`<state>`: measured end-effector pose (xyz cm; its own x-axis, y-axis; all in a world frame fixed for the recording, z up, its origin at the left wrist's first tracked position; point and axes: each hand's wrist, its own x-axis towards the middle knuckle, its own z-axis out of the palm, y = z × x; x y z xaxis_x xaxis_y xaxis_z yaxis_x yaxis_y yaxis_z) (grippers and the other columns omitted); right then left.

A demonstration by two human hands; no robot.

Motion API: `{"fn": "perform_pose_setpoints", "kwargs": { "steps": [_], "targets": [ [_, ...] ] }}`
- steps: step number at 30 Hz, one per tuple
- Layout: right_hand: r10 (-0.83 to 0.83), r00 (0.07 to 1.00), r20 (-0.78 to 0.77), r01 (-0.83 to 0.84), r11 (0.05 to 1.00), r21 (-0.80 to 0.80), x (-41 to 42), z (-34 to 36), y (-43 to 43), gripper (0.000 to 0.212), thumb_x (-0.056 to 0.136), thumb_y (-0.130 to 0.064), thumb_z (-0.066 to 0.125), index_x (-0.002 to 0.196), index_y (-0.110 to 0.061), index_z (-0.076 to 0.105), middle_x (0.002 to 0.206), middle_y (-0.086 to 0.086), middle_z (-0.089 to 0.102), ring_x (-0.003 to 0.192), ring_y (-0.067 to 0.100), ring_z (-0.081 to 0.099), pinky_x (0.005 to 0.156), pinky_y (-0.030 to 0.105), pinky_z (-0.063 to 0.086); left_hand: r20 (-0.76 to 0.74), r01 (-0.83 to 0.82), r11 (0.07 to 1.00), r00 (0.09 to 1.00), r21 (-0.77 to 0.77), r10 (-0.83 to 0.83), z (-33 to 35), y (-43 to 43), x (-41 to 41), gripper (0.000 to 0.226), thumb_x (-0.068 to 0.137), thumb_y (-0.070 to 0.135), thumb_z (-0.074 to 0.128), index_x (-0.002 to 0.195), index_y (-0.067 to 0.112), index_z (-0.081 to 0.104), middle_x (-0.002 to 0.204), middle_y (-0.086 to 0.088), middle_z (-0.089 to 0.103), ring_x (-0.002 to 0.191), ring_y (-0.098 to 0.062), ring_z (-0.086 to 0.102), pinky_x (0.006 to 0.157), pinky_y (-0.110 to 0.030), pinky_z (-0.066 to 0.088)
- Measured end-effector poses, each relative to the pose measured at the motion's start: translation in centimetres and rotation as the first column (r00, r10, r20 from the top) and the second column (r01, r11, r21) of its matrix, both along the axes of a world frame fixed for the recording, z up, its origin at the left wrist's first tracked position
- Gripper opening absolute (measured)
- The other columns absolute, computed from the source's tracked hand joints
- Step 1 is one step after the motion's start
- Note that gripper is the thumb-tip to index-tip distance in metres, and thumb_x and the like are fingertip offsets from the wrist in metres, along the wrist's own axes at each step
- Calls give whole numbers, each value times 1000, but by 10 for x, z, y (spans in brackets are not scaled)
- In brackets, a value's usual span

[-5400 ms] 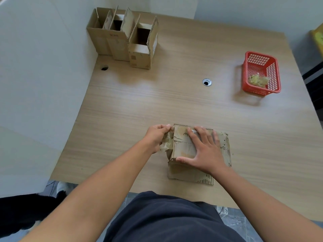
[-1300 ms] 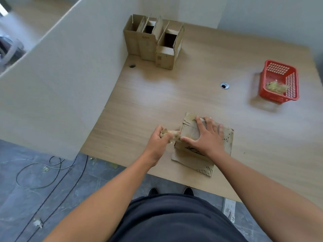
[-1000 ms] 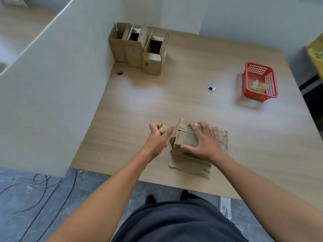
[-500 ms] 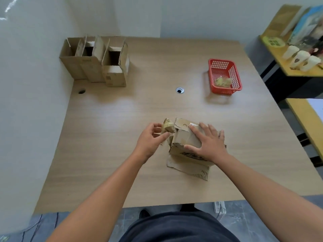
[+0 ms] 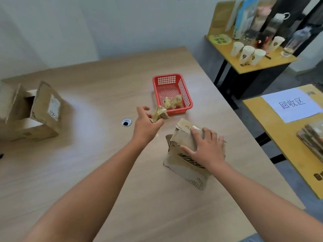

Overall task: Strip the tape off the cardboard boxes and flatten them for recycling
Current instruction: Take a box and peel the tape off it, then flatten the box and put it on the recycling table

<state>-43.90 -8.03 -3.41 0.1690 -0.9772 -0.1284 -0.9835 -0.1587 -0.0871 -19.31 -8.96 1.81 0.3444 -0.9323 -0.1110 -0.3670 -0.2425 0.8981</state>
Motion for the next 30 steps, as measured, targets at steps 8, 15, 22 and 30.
{"fn": "perform_pose_setpoints", "kwargs": {
  "steps": [8,15,22,30],
  "targets": [
    [23,998,50,-15,986,-164,-11,-16,-51,87,77,-97,28,144,-42,40,141,7,39,129,34,38,112,63,27,306,97,995,947,5,-94,-44,-141,-22,34,90,27,71,119,26,53,107,3,56,94,-16,55,75,-28,43],
    [32,997,64,-16,971,-237,-9,-23,-53,86,79,-91,36,144,-36,46,140,10,40,126,37,41,109,64,29,444,87,980,882,181,-161,-87,-189,-21,23,90,29,68,106,27,51,105,-3,62,99,-28,61,81,-44,56],
    [34,996,87,-11,969,-248,-7,-25,-54,82,78,-81,45,144,-34,48,140,11,42,126,38,41,108,65,30,356,69,974,923,217,-145,-93,-192,-18,65,84,43,70,144,33,45,147,-3,46,133,-27,48,110,-54,42],
    [-3,999,46,8,992,-125,-6,-12,-55,84,79,-87,31,150,-42,38,145,6,35,131,33,33,109,59,28,238,-57,998,969,-15,58,-68,-124,-25,43,96,33,65,134,16,54,130,0,56,124,-18,50,109,-48,44]
  ]
}}
